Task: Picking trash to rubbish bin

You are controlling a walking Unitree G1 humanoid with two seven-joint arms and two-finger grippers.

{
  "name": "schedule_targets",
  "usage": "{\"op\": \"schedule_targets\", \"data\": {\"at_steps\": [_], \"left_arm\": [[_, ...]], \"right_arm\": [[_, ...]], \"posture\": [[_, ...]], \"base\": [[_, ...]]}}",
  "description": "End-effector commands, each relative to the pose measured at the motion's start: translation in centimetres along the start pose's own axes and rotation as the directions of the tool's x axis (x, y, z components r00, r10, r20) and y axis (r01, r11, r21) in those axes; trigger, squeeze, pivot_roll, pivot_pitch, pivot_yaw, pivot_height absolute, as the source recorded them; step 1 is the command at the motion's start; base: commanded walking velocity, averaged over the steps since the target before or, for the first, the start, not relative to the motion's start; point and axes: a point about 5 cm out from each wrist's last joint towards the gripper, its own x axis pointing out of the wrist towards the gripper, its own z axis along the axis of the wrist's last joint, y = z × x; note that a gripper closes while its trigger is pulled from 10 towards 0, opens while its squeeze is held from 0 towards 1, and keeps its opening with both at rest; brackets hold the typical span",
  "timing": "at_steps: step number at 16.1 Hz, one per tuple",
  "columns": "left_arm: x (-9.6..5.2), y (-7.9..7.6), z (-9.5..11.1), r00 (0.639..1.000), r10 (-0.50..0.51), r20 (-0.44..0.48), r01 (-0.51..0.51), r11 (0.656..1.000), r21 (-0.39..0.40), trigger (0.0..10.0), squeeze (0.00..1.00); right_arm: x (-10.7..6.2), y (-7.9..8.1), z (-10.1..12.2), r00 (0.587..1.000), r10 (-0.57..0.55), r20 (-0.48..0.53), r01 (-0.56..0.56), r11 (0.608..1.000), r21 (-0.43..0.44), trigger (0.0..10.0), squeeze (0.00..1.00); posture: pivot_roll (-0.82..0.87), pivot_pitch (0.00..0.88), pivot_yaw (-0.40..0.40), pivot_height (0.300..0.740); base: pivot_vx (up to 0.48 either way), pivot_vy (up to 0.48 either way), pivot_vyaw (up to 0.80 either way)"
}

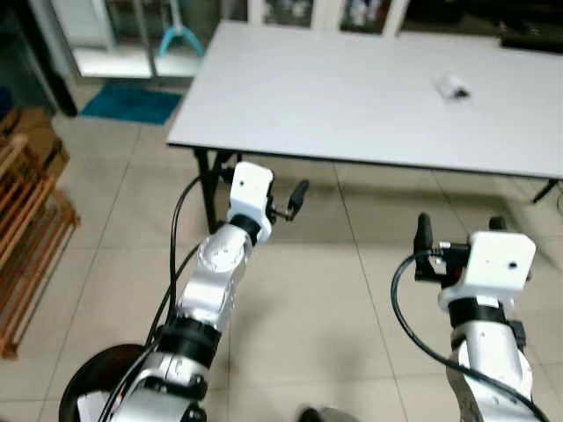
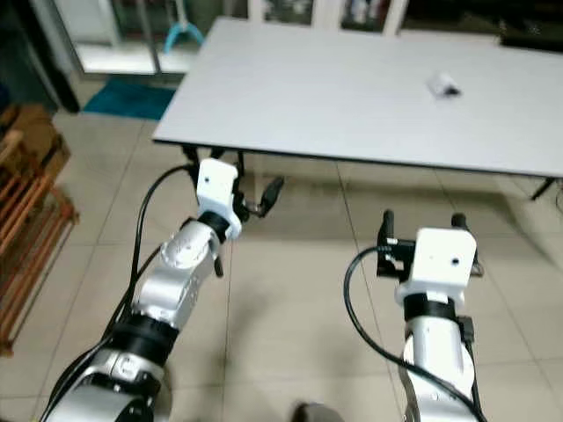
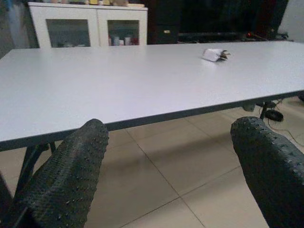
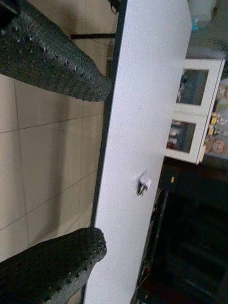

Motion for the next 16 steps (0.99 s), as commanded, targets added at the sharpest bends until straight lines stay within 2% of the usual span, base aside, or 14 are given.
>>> {"op": "schedule_targets", "data": {"at_steps": [1, 5, 16], "left_arm": [[0.44, -1.09, 0.19, 0.999, -0.039, 0.003, 0.039, 0.999, 0.001, 10.0, 0.0], [0.45, -1.5, 0.38, 0.997, -0.076, 0.024, 0.077, 0.997, -0.025, 10.0, 0.0], [0.56, -2.02, 0.61, 0.991, -0.126, 0.046, 0.129, 0.99, -0.053, 10.0, 0.0]], "right_arm": [[-0.13, -0.85, -0.2, 0.999, -0.029, -0.013, 0.029, 1.0, -0.013, 10.0, 0.0], [-0.19, -0.66, 0.06, 1.0, -0.022, 0.003, 0.022, 1.0, -0.019, 10.0, 0.0], [0.41, -0.36, 0.35, 1.0, -0.009, 0.027, 0.009, 1.0, -0.03, 10.0, 0.0]], "posture": [[0.06, 0.091, -0.033, 0.74], [0.05, 0.092, -0.032, 0.74], [0.05, 0.079, -0.028, 0.74]], "base": [[0.0, 0.0, -0.74], [0.0, 0.0, 0.0], [0.422, 0.0, 0.0]]}}
